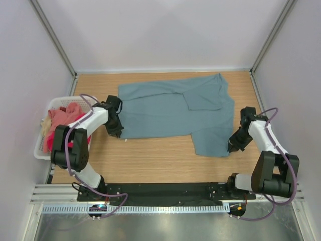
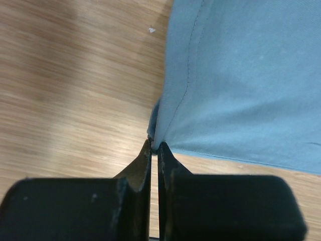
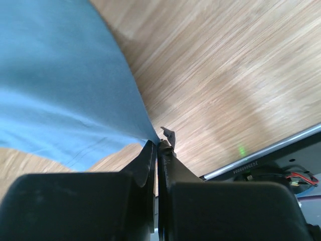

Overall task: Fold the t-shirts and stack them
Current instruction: Fold the tshirt

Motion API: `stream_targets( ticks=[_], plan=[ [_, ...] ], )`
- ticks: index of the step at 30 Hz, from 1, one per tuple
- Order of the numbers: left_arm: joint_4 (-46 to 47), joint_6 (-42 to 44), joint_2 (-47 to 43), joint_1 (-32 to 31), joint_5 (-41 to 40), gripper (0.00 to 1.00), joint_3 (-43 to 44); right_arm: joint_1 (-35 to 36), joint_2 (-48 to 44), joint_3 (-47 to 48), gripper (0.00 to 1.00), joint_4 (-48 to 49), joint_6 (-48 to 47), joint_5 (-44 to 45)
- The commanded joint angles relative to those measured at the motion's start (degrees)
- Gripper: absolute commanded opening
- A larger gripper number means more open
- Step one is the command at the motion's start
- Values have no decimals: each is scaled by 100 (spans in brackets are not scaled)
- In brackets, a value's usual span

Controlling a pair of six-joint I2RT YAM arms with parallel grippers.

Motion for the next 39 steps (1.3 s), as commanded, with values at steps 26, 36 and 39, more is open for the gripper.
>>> stream_targets(
  ticks=[26, 36, 39],
  plan=[
    [-697, 292, -818, -51, -515, 0, 714, 490, -310, 2421, 1, -990, -723, 180],
    [-995, 547, 763, 28, -824, 0, 2779, 587, 1905, 5048, 1, -707, -1040, -40],
    [-1144, 564, 1212, 107, -876, 0, 3194, 595, 2512, 5814, 2, -734, -1067, -259]
  ],
)
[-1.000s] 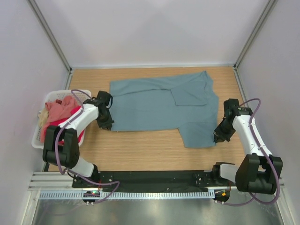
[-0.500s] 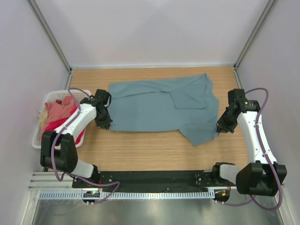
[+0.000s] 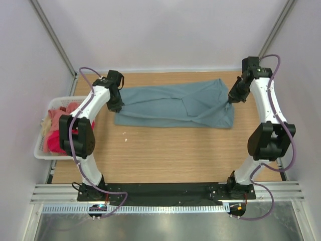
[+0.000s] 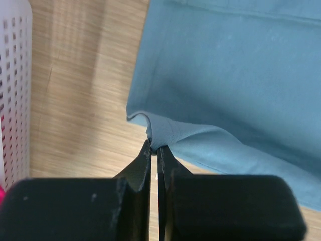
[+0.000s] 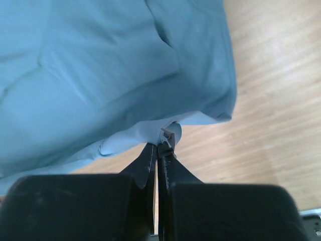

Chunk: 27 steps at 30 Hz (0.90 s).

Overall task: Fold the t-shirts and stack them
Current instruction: Fold the tshirt

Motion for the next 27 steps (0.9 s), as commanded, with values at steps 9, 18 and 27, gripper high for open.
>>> stream_targets(
  ticks=[9, 18, 27],
  plan=[
    [-488, 163, 1395, 412, -232, 0, 1739, 91, 1623, 1928, 1, 419, -74, -565],
    [-550, 119, 2081, 447, -56, 0, 2469, 100, 2458, 2974, 2, 332, -4, -706],
    [-506, 119, 2214, 491, -135, 0, 2697, 100, 2300, 3159, 2, 437, 172, -785]
  ],
)
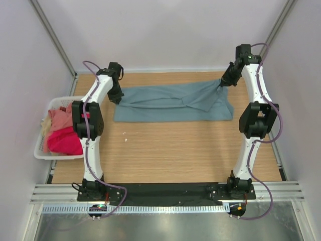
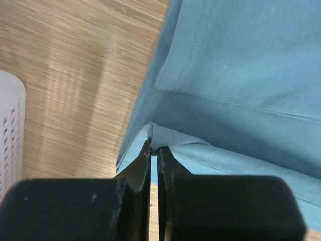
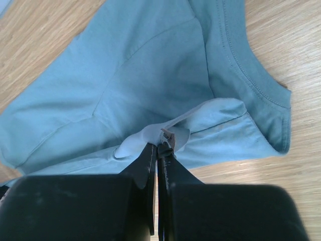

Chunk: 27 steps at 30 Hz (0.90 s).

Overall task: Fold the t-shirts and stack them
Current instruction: Fold the tshirt

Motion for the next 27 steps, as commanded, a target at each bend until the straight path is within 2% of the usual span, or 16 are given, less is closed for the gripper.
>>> stream_targets(
  ticks=[1, 18, 25, 27],
  plan=[
    [-25, 82, -16, 91, -107, 0, 276, 25, -220, 460, 1, 118, 131, -145],
    [-254, 125, 775, 162, -63, 0, 1190, 25, 518, 724, 2, 302, 280, -286],
    [-236, 73, 986, 214, -1, 1, 1392, -10, 773, 724, 2, 662, 377, -391],
    [-210, 55, 1065, 223, 8, 4, 1419, -53, 844, 585, 3, 959, 517, -592]
  ],
)
